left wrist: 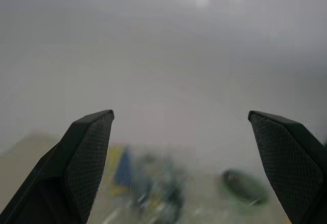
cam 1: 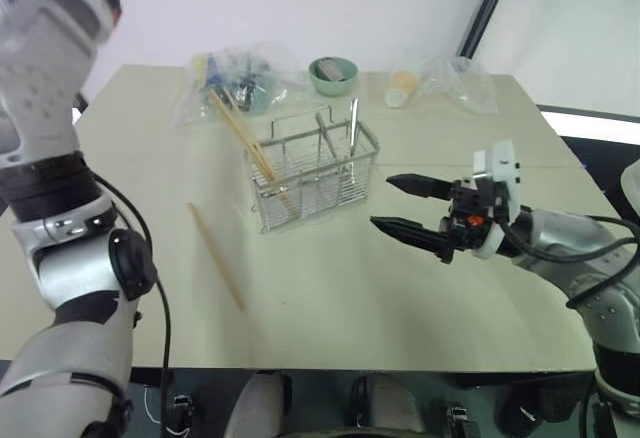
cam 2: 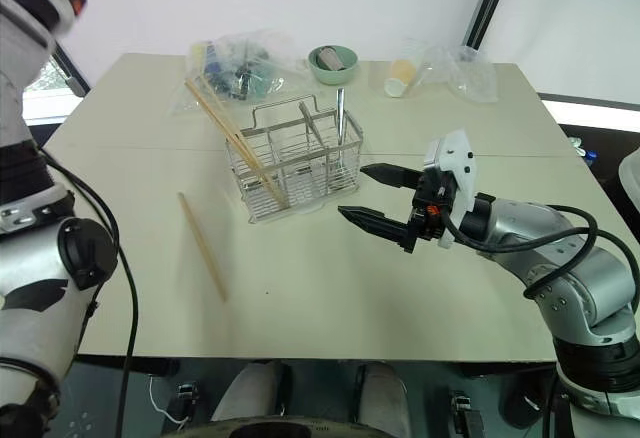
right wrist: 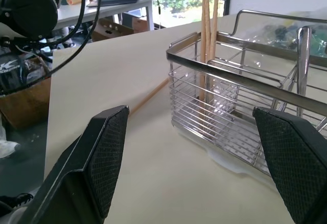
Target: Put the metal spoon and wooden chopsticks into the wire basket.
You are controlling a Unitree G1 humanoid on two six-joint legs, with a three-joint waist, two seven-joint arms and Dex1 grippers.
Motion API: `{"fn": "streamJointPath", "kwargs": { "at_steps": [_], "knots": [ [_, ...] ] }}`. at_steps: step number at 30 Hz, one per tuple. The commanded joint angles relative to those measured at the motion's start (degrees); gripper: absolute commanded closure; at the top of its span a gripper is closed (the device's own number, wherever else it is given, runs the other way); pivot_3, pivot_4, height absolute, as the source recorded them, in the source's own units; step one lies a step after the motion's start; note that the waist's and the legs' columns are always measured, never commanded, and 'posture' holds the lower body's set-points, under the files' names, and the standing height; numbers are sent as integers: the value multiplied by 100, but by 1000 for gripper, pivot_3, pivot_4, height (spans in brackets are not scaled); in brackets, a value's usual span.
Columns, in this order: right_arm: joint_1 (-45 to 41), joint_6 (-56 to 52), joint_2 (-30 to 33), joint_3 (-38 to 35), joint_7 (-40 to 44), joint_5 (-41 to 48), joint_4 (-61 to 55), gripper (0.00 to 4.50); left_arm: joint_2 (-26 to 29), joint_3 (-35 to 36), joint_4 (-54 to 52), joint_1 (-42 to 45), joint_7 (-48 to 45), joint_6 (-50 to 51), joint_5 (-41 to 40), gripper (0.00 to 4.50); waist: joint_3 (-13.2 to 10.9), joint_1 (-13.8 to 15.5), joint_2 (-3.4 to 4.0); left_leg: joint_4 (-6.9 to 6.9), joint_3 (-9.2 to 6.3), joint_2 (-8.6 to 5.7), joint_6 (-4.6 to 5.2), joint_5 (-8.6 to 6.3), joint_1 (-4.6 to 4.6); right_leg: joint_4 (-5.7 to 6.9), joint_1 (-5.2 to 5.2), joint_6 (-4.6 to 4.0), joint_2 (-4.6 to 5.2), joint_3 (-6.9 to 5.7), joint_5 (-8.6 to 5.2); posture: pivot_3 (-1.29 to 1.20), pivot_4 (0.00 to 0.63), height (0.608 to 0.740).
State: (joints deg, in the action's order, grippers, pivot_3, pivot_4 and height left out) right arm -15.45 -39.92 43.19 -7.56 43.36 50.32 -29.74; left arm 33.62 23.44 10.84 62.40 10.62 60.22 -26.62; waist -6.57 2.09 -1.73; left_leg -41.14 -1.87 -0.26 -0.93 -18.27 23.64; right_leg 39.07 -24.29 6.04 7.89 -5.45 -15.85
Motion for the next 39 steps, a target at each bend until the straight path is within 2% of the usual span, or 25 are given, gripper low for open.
{"fn": "streamJointPath", "kwargs": {
  "at_steps": [1,6,11,21,30,33,39],
  "knots": [
    [-125,172,-78,23,112,-107,21,478,-13,248,82,-251,557,1186,344,56,-6,-2,-11,1,0,1,0,0,-2,1,0,0,-3,1,0,0,150,633],
    [-190,133,-254,140,73,-129,-44,478,-605,710,69,-518,981,1863,653,56,-11,32,-31,3,-11,10,-24,10,24,2,-13,-1,-8,0,1,0,150,633],
    [-122,123,-392,228,-14,-185,-164,478,-1486,1344,-130,-564,1158,3012,982,56,-9,27,-32,1,-2,-8,-59,28,38,-3,-16,2,21,1,2,0,150,633],
    [93,76,-481,202,-307,-194,-488,478,-1923,1281,184,-672,1027,3228,1482,56,-11,21,-29,14,-2,5,-107,32,30,3,-27,1,13,0,2,0,150,633],
    [201,52,-460,-2,-482,-42,-555,478,-2233,1262,543,-747,809,3097,1820,56,-1,27,-18,12,3,-1,-109,32,28,2,-23,2,23,0,3,0,150,633],
    [215,59,-454,-14,-501,-44,-552,478,-2313,1370,552,-697,782,3052,1907,889,1,33,-13,12,2,-1,-108,32,25,3,-22,2,23,0,3,0,150,633],
    [193,72,-481,-35,-518,-26,-491,478,-2325,1516,616,-564,755,2972,2078,3875,1,44,-14,8,1,-6,-108,32,24,0,-15,2,26,-2,3,0,150,633]
  ]
}}
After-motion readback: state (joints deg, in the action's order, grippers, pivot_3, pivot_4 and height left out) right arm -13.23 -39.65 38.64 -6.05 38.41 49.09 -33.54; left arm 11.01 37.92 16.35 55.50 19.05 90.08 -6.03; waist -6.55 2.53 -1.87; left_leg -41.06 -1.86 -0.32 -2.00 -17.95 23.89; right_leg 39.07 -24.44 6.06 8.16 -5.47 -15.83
